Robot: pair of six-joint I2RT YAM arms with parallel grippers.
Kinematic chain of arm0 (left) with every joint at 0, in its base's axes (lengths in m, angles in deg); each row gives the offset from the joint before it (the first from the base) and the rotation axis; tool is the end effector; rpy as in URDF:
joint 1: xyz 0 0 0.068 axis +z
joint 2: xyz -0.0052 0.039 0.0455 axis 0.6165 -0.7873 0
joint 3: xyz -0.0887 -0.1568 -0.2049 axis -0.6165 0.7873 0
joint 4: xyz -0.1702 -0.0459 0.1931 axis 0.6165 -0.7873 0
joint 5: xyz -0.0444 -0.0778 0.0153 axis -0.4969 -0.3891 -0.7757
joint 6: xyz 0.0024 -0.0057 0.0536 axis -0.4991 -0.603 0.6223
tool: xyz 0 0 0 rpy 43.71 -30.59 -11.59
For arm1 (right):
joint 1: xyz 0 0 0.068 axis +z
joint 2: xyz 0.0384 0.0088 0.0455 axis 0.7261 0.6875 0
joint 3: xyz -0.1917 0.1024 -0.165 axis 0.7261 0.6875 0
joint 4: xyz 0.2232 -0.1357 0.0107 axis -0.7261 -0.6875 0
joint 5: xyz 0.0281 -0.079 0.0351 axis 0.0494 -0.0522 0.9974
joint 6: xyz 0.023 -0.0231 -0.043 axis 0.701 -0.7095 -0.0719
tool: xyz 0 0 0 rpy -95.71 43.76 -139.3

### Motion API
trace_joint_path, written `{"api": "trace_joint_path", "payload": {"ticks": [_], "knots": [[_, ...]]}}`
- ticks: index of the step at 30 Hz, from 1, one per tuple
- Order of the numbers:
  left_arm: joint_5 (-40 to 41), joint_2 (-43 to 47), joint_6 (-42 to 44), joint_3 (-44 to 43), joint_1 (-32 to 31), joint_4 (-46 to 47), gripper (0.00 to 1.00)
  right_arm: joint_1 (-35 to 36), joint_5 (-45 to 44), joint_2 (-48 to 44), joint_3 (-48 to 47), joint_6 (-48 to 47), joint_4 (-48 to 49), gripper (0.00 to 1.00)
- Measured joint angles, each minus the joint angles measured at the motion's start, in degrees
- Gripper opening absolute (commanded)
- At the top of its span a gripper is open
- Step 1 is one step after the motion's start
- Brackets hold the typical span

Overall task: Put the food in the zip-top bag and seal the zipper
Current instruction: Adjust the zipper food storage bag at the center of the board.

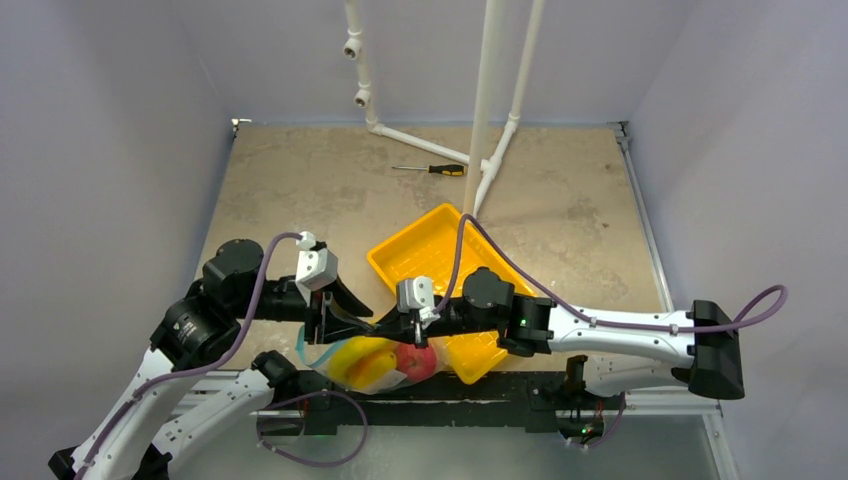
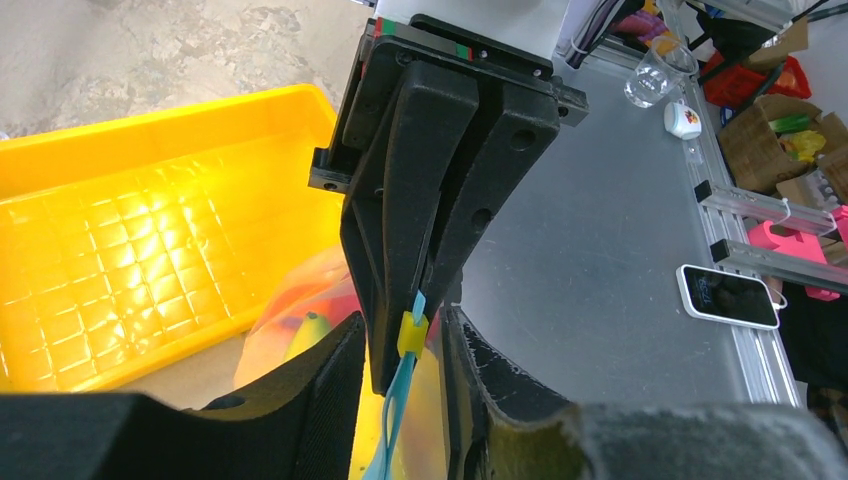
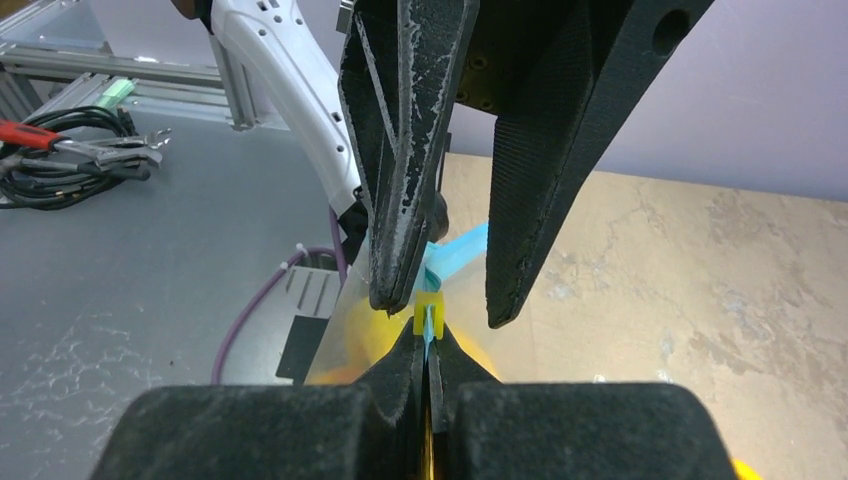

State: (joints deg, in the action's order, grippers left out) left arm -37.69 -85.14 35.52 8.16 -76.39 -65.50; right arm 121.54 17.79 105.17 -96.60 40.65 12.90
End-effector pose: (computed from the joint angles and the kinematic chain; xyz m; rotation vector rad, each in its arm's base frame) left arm 0.0600 -0.0807 0.3827 1.1048 1.6541 -1.2906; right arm 0.0595 0.2668 0.3290 -1.2993 1.0983 1.1899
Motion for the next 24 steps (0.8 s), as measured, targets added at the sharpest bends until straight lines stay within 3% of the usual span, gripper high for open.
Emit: {"api": "trace_joint_path", "payload": {"ticks": [10, 17, 20, 24], "knots": [[0.55, 0.09, 0.02, 0.92, 0.0, -0.26, 0.26, 0.02, 0.0, 0.66, -0.55, 1.4, -0.22, 0.0], [0.66, 0.31, 0.0, 0.92, 0.0, -0.31, 0.13, 0.0, -0.07, 0.68, -0.79, 1.73, -0.87, 0.0], [0.5, 0.39, 0.0, 0.92, -0.02, -0.28, 0.02, 0.0, -0.26, 0.68, -0.85, 1.97, -0.92, 0.0], [0.26, 0.52, 0.0, 1.11, -0.02, -0.24, 0.0, 0.0, -0.55, 0.66, -0.85, 2.6, -0.98, 0.0]]}}
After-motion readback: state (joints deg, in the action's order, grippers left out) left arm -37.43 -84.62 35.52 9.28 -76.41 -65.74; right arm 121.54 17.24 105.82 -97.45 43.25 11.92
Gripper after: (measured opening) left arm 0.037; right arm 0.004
